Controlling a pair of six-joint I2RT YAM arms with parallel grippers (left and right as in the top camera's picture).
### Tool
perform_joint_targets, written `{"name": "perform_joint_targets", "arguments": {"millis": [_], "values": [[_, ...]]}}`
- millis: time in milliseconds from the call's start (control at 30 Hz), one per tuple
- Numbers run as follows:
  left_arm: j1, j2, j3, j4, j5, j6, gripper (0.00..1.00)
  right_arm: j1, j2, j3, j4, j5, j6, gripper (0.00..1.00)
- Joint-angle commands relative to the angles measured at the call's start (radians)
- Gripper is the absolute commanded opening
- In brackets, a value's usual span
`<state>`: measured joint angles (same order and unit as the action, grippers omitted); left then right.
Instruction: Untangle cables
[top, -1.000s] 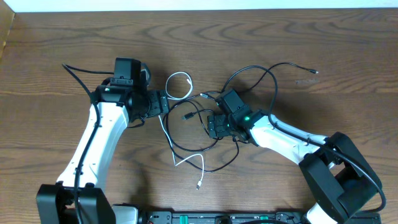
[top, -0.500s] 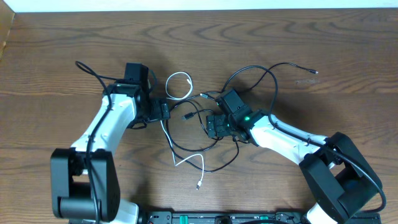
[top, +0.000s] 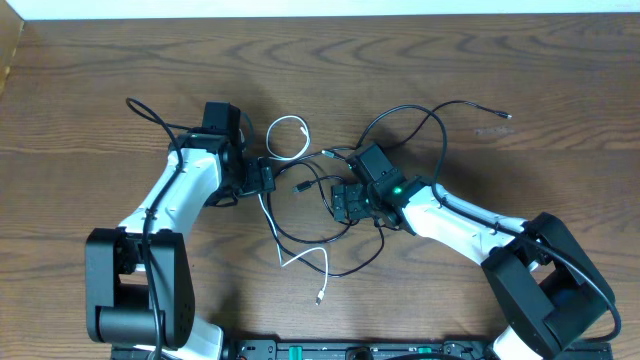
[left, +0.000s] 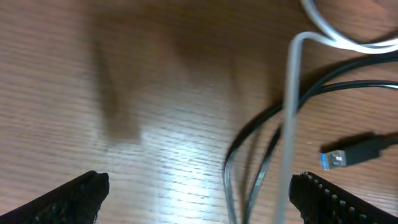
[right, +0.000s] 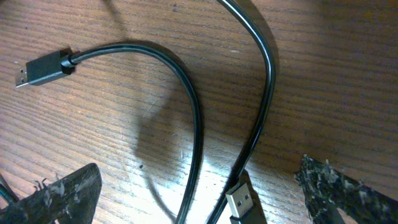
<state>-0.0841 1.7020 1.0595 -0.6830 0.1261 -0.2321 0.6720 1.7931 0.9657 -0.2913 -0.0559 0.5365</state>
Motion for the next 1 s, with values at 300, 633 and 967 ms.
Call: {"name": "perform_joint_targets", "arguments": {"millis": [300,633,967], "values": [[0.002,0.004,-0.007,0.011,0.054,0.006,0.98,-0.003,0.022,-0.027,-0.016,-0.003,0.005,0.99],[0.002,0.004,-0.007,0.016,0.054,0.005,0.79,-0.004,0.022,-0.027,-0.016,-0.003,0.005,0.99],[0.002,0.004,-0.009,0.023,0.053,0.005,0.95,-0.004,0.022,-0.027,-0.015,-0.003,0.005,0.99]]}}
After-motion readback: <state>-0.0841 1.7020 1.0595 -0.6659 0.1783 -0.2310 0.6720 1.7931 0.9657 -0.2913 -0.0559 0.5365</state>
